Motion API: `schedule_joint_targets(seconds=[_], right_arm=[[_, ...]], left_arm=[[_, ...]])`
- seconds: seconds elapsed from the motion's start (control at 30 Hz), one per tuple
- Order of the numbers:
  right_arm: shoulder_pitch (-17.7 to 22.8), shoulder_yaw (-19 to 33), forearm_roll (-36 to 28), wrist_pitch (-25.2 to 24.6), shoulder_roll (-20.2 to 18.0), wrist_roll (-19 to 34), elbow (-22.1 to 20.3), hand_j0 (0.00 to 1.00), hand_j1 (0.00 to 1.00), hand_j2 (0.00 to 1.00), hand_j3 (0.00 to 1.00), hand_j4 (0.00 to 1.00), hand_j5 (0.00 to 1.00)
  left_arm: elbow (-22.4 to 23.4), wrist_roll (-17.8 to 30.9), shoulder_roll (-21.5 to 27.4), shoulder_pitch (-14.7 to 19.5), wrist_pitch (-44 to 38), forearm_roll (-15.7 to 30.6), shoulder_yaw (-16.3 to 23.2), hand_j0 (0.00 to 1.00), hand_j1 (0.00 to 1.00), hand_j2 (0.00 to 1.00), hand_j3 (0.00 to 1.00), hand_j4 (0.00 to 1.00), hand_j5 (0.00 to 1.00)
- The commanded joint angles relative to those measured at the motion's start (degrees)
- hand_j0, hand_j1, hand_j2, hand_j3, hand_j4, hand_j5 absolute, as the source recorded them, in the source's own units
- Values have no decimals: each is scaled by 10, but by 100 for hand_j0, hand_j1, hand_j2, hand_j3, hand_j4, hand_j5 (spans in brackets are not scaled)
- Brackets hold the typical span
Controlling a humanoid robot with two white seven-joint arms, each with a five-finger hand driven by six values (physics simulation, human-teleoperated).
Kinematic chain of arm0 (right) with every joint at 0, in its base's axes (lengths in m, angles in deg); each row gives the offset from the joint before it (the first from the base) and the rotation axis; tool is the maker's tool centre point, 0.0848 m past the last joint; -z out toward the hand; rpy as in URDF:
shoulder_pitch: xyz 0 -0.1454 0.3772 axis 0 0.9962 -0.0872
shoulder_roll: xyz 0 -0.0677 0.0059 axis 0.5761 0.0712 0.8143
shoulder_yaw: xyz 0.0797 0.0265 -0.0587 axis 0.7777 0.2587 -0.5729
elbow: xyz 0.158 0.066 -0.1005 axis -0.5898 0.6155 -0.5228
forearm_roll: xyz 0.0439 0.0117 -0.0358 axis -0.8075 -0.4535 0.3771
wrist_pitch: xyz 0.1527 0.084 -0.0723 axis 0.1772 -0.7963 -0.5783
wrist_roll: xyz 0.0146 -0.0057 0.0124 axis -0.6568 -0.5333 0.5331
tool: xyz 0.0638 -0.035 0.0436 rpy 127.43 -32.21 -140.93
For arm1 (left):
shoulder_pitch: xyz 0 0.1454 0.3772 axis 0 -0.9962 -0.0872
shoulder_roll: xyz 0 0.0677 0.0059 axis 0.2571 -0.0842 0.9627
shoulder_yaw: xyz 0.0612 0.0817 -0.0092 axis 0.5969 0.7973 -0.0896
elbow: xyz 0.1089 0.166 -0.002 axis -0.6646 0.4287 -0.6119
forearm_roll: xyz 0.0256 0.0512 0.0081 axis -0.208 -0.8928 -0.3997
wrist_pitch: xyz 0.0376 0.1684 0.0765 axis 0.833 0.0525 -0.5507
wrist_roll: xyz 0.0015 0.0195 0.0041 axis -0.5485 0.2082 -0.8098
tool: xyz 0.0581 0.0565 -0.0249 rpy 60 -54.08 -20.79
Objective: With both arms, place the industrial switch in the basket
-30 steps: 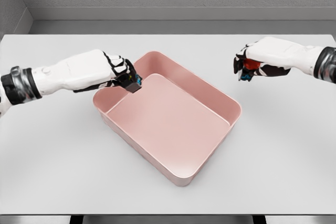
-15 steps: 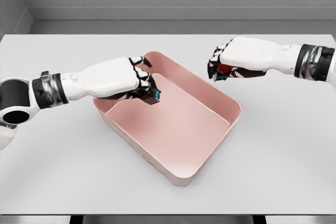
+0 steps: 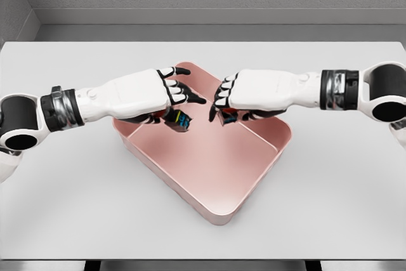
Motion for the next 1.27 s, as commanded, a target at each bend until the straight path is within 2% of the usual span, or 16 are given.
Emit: schedule_joint_targets(seconds=[0.0,0.23,0.33,0.4,0.5,0.6,0.73,0.83,0.87,1.03,1.17,1.23], right_arm=[[0,-2,-3,0,0,0,0,100,100,100,100,100,100],[-16,12,-5,1,-3,0,0,100,100,100,100,100,100],[-11,57,-6,2,-9,0,0,100,100,100,100,100,100],[-7,73,-6,3,-30,0,0,100,100,100,100,100,100],[4,89,-6,11,-52,0,0,100,100,100,100,100,100],[35,130,-6,34,-81,0,0,100,100,100,100,100,100],[87,175,-7,52,-104,0,0,100,100,100,100,100,100],[138,222,-7,71,-118,0,0,100,100,100,100,100,100],[150,232,-7,71,-121,0,0,100,100,100,100,100,100],[245,309,-7,71,-132,0,1,100,100,100,100,100,100],[279,342,-7,71,-140,0,2,100,100,100,100,100,100],[284,345,-7,71,-142,0,2,100,100,100,100,100,100]], left_arm=[[-1,0,2,0,-1,3,0,100,100,100,100,100,100],[-1,-2,2,4,-1,4,0,100,100,100,100,100,100],[-1,-2,2,4,-1,5,0,100,100,100,100,100,100],[-1,-2,4,4,-1,5,-2,100,100,100,100,100,100],[2,-3,46,4,-1,54,-13,100,100,100,100,100,100],[6,-3,102,-4,-1,96,-39,100,100,100,100,100,100],[7,-3,137,-5,-1,108,-44,100,100,100,100,100,100],[58,-2,157,-11,-1,153,-63,100,100,100,100,100,100],[71,0,161,-23,-1,165,-76,100,100,100,100,100,100],[88,2,173,-50,-1,165,-93,100,100,100,100,100,100],[94,2,173,-52,-1,164,-98,100,100,100,100,100,100],[94,2,173,-53,-1,164,-97,100,100,100,100,100,100]])
